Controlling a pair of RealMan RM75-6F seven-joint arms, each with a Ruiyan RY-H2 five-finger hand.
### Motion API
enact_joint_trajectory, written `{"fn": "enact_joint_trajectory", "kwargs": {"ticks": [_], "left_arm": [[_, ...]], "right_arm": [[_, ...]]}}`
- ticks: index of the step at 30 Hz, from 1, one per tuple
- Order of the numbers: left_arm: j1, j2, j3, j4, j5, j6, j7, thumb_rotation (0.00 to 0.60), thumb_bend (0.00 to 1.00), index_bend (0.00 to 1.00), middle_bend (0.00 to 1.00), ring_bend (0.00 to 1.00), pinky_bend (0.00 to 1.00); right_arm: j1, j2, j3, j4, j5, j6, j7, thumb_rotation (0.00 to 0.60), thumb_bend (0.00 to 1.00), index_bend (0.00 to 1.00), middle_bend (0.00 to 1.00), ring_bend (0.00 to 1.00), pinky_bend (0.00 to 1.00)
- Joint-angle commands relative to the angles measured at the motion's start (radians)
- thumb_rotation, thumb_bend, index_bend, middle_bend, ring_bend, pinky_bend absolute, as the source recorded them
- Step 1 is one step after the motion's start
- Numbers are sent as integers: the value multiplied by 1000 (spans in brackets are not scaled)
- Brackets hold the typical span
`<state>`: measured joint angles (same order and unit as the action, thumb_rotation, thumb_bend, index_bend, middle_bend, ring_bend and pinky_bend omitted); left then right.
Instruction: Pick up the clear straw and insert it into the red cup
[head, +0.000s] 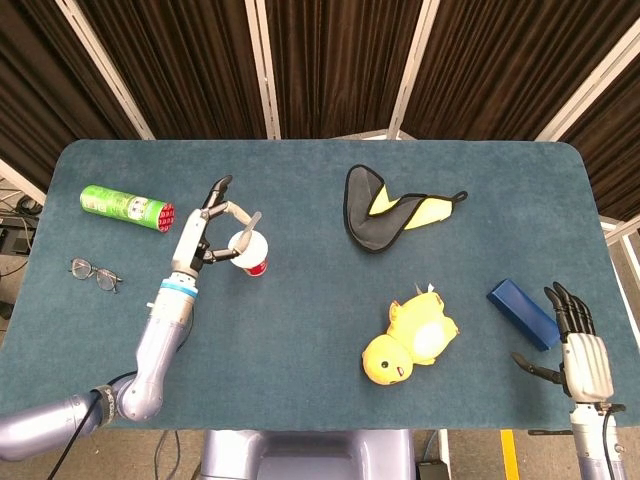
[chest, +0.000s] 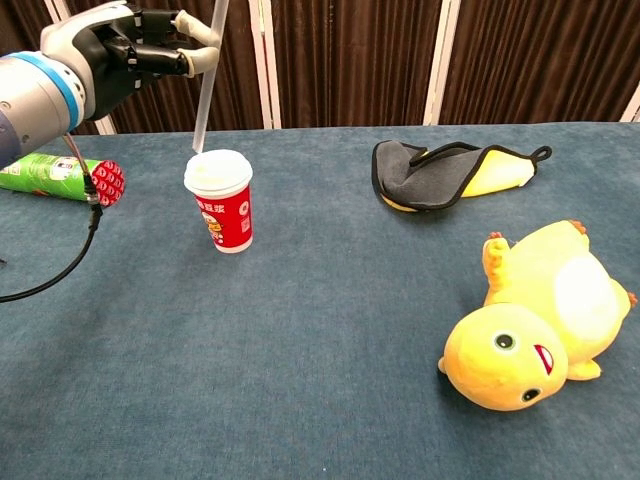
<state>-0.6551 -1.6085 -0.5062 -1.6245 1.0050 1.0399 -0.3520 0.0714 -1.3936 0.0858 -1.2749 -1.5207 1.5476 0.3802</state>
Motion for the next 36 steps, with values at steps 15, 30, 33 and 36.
{"fn": "enact_joint_trajectory", "kwargs": {"ticks": [15,30,33,36], "left_arm": [[-14,-30,24,72,8,-15,-48,600,420,546,0,0,0],[-14,-47,38,102,20,-18,-81,600,419,547,1,0,0],[-10,-51,42,112,20,-18,-90,600,418,548,6,0,0],[-5,-55,51,126,25,-20,-103,600,419,548,6,0,0]], "right_arm": [[0,1,0,-1,3,-6,-3,600,63,0,0,0,0],[0,0,0,1,6,-11,0,600,63,0,0,0,0],[0,0,0,0,6,-11,0,600,63,0,0,0,0],[0,1,0,-1,8,-14,0,600,64,0,0,0,0]]}}
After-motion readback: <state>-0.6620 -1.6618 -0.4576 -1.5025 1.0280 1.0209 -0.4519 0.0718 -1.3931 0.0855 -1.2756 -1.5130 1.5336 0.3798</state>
